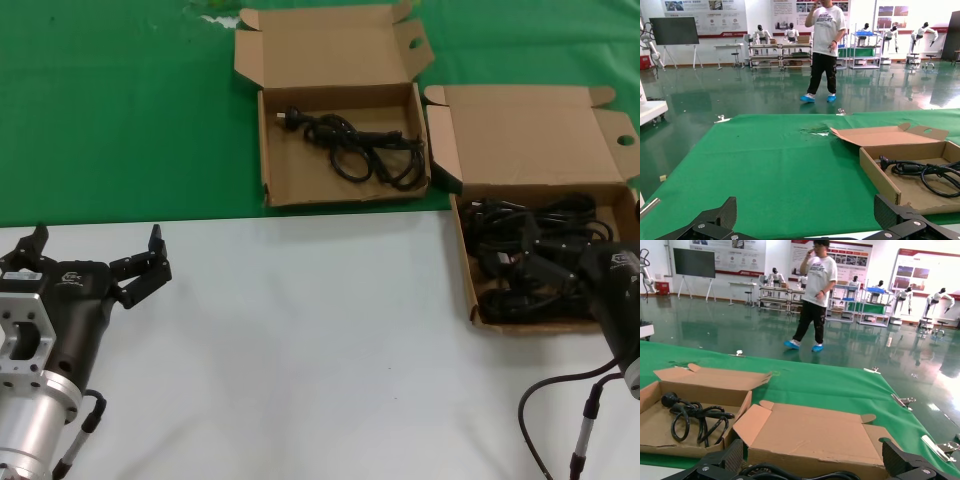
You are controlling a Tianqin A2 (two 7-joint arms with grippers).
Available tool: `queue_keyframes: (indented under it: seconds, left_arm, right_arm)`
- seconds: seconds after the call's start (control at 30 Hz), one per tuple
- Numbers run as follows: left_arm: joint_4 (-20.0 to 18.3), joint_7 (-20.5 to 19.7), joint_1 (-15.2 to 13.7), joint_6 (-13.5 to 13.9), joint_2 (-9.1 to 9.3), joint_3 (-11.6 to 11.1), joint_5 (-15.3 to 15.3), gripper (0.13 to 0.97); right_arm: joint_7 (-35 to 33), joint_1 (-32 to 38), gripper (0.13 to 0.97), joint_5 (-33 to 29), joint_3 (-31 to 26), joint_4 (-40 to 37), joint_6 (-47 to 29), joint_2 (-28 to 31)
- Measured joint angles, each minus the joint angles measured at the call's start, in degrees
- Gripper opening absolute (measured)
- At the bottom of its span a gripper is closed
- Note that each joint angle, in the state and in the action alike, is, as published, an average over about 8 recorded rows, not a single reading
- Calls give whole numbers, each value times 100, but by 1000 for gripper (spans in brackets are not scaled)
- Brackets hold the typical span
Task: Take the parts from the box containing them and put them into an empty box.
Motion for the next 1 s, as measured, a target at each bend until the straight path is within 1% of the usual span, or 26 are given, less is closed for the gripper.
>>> queue_keyframes:
  seconds: [1.0]
  left_arm:
    - [0, 0, 0, 0, 0, 0, 0, 966]
  right_arm:
    - [0, 0, 966, 0, 0, 0, 0, 0]
